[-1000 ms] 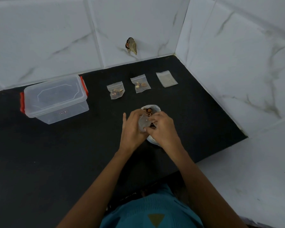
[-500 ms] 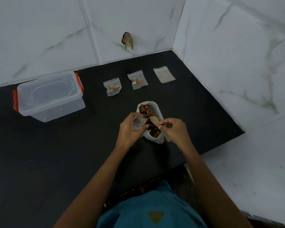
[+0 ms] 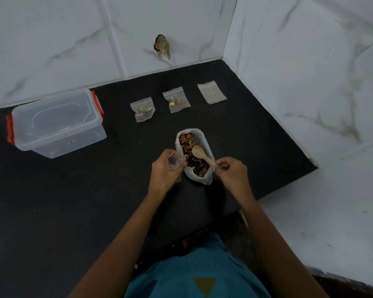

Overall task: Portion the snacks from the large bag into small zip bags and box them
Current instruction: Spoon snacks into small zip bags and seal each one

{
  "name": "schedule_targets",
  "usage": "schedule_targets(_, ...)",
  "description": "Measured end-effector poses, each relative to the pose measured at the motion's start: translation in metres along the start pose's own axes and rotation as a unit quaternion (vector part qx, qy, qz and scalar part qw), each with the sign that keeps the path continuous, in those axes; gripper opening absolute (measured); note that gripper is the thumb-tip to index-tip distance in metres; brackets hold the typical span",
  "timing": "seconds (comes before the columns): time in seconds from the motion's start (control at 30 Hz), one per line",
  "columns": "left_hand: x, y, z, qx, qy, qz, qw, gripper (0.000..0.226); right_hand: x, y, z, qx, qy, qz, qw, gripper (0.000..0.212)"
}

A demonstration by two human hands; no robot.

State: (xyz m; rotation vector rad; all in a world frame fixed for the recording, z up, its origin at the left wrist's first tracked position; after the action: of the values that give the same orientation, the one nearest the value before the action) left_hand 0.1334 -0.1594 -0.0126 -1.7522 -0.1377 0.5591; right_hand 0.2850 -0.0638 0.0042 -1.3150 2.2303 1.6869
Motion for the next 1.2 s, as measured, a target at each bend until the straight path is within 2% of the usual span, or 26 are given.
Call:
schedule_targets(0.17, -0.002, 0.003, 0.002, -0.011, 0.001, -0.009, 1.0, 0.021, 0.004, 0.014, 0.008, -0.046, -0.012, 0.153, 0.987, 0.019)
schedule_targets(0.27, -0.001, 0.003, 0.001, -0.01, 0.003, -0.005, 1.0, 0.024, 0.01, 0.019, 0.013, -0.061, -0.022, 0.194, 0.979, 0.017)
schedule_targets(0.47, -0.003, 0.006, 0.0, -0.016, 0.008, -0.005, 1.0, 0.04, -0.001, 0.018, 0.012, -0.165, -0.103, 0.068, 0.979, 0.012)
schedule_targets(0.7, -0.005, 0.006, 0.003, -0.032, 0.032, 0.005, 0.999, 0.046, -0.004, 0.012, 0.003, -0.215, -0.073, -0.077, 0.971, 0.015)
schedule_targets(0.83, -0.005, 0.006, 0.006, -0.051, 0.059, 0.011, 0.997, 0.043, 0.007, 0.007, 0.003, -0.198, -0.063, -0.058, 0.976, 0.018)
schedule_targets(0.97, -0.005, 0.01, 0.008, -0.062, 0.076, -0.004, 0.995, 0.031, 0.011, 0.002, 0.007, -0.125, -0.085, 0.074, 0.986, 0.016)
schedule_targets(1.07, -0.004, 0.01, 0.009, -0.066, 0.085, -0.018, 0.994, 0.024, 0.009, -0.004, 0.012, -0.056, -0.086, 0.189, 0.977, 0.018)
schedule_targets(1.2, -0.002, 0.014, 0.01, -0.069, 0.092, -0.038, 0.993, 0.024, 0.011, -0.006, 0.012, -0.043, -0.091, 0.215, 0.971, 0.017)
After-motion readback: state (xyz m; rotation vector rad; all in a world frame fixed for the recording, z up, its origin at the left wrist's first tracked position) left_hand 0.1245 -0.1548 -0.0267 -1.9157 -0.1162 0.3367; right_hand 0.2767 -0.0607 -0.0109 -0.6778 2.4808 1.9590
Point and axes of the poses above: each hand's wrist, its own z-axis towards the middle knuckle, its own x-axis out of the palm, y = z × x, the point moved 1 cm from there along z, towards the middle knuckle, and after that the axes turned 11 degrees about y, right-handed, at the moved point
